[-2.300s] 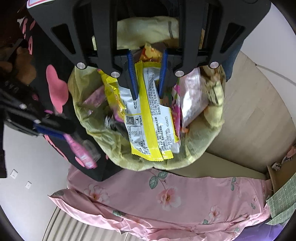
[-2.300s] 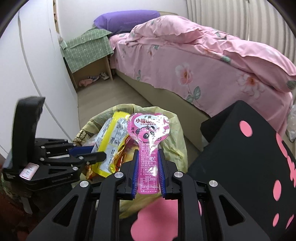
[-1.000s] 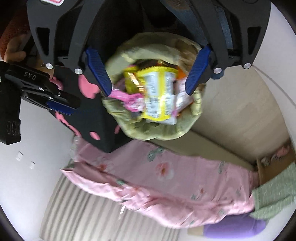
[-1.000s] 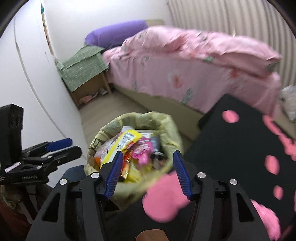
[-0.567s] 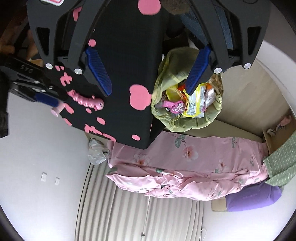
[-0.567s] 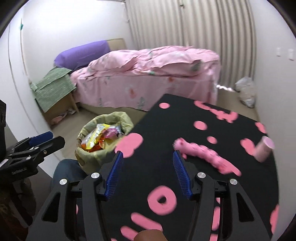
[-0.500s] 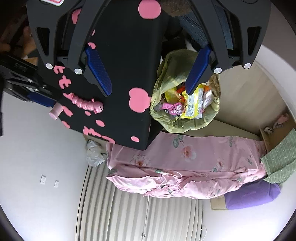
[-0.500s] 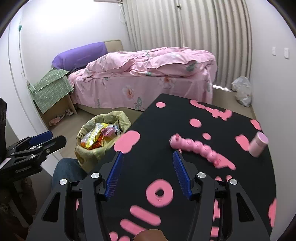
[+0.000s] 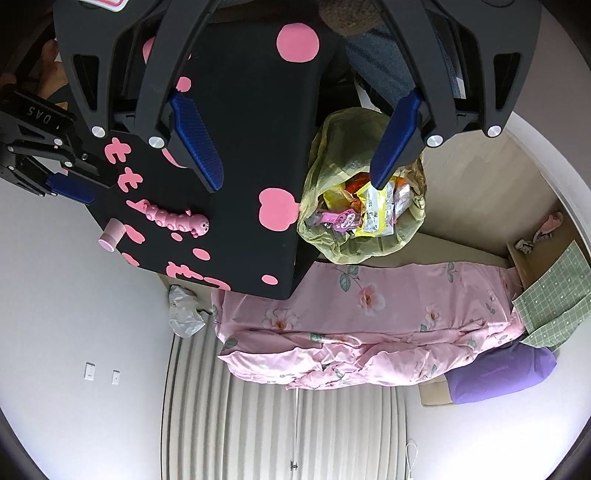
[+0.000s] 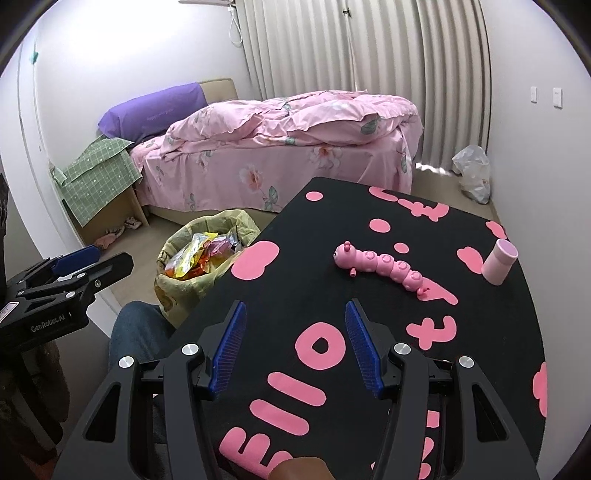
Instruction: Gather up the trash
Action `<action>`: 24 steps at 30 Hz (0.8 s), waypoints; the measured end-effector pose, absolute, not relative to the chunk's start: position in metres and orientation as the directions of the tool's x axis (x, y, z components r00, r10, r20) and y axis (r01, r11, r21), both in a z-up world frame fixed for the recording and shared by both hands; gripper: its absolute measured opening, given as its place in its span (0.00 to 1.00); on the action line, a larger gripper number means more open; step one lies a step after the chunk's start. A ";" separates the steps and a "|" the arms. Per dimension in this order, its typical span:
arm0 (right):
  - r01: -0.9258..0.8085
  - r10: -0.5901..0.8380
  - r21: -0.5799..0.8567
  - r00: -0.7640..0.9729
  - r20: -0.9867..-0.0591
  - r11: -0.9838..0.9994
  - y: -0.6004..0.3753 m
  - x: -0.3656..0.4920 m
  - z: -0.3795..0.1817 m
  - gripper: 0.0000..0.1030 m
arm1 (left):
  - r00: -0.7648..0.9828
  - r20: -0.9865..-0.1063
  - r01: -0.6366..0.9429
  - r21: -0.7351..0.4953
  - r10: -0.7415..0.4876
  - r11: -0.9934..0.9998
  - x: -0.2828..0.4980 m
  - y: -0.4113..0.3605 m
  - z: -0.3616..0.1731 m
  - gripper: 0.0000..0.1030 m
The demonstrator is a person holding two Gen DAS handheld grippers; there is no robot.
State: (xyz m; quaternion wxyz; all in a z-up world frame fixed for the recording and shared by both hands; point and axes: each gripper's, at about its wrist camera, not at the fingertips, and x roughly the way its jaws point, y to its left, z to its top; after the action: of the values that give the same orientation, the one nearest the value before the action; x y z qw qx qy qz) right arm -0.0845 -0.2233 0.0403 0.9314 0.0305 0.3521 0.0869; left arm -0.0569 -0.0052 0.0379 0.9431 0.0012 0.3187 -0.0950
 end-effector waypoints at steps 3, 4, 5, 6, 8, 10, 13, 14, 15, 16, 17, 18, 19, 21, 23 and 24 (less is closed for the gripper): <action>-0.140 0.185 0.121 0.738 -0.649 0.983 -0.224 -0.084 0.041 0.51 | 0.779 -0.601 0.180 -0.057 -0.178 0.982 -0.057 -0.005 0.038 0.75; -0.140 0.186 0.123 0.737 -0.649 0.983 -0.224 -0.084 0.040 0.51 | 0.778 -0.601 0.182 -0.058 -0.180 0.982 -0.057 -0.004 0.038 0.75; -0.140 0.185 0.120 0.737 -0.650 0.983 -0.224 -0.084 0.040 0.51 | 0.779 -0.601 0.181 -0.058 -0.179 0.982 -0.058 -0.005 0.038 0.75; -0.141 0.187 0.122 0.736 -0.651 0.982 -0.224 -0.084 0.040 0.51 | 0.778 -0.602 0.181 -0.056 -0.178 0.982 -0.058 -0.005 0.038 0.75; -0.143 0.190 0.126 0.734 -0.652 0.982 -0.224 -0.083 0.040 0.51 | 0.778 -0.603 0.181 -0.058 -0.179 0.982 -0.058 -0.004 0.037 0.75; -0.144 0.192 0.127 0.732 -0.654 0.981 -0.224 -0.083 0.040 0.51 | 0.778 -0.603 0.177 -0.059 -0.177 0.982 -0.057 -0.005 0.037 0.75; -0.144 0.192 0.127 0.731 -0.654 0.981 -0.223 -0.083 0.040 0.51 | 0.777 -0.605 0.175 -0.061 -0.175 0.983 -0.058 -0.003 0.035 0.75; -0.144 0.192 0.127 0.731 -0.655 0.981 -0.222 -0.084 0.040 0.51 | 0.776 -0.606 0.174 -0.061 -0.175 0.983 -0.058 -0.003 0.035 0.75; -0.144 0.192 0.127 0.730 -0.656 0.981 -0.222 -0.084 0.040 0.51 | 0.775 -0.607 0.174 -0.061 -0.175 0.983 -0.058 -0.002 0.034 0.75; -0.144 0.192 0.128 0.729 -0.657 0.981 -0.221 -0.083 0.039 0.51 | 0.775 -0.607 0.175 -0.060 -0.176 0.983 -0.058 -0.002 0.034 0.75; -0.144 0.193 0.128 0.728 -0.658 0.981 -0.221 -0.083 0.039 0.51 | 0.775 -0.607 0.174 -0.060 -0.175 0.983 -0.058 -0.002 0.034 0.75; -0.145 0.193 0.127 0.728 -0.658 0.981 -0.220 -0.084 0.039 0.51 | 0.775 -0.608 0.174 -0.059 -0.174 0.983 -0.058 -0.001 0.033 0.75; -0.145 0.191 0.125 0.728 -0.659 0.982 -0.219 -0.084 0.039 0.51 | 0.775 -0.607 0.175 -0.061 -0.176 0.983 -0.058 -0.002 0.034 0.75; -0.145 0.192 0.127 0.729 -0.657 0.981 -0.220 -0.084 0.039 0.51 | 0.776 -0.606 0.175 -0.060 -0.175 0.983 -0.058 -0.002 0.034 0.75; -0.147 0.194 0.127 0.729 -0.657 0.981 -0.220 -0.083 0.039 0.51 | 0.777 -0.605 0.174 -0.059 -0.174 0.983 -0.058 -0.002 0.034 0.75; -0.147 0.195 0.128 0.728 -0.657 0.981 -0.219 -0.084 0.038 0.51 | 0.776 -0.606 0.175 -0.060 -0.175 0.983 -0.057 -0.002 0.034 0.75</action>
State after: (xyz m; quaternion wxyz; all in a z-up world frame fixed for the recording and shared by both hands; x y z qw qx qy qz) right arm -0.0837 -0.2193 0.0384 0.9290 0.0338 0.3568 0.0919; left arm -0.0574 -0.0022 0.0339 0.9423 -0.0003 0.3217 -0.0928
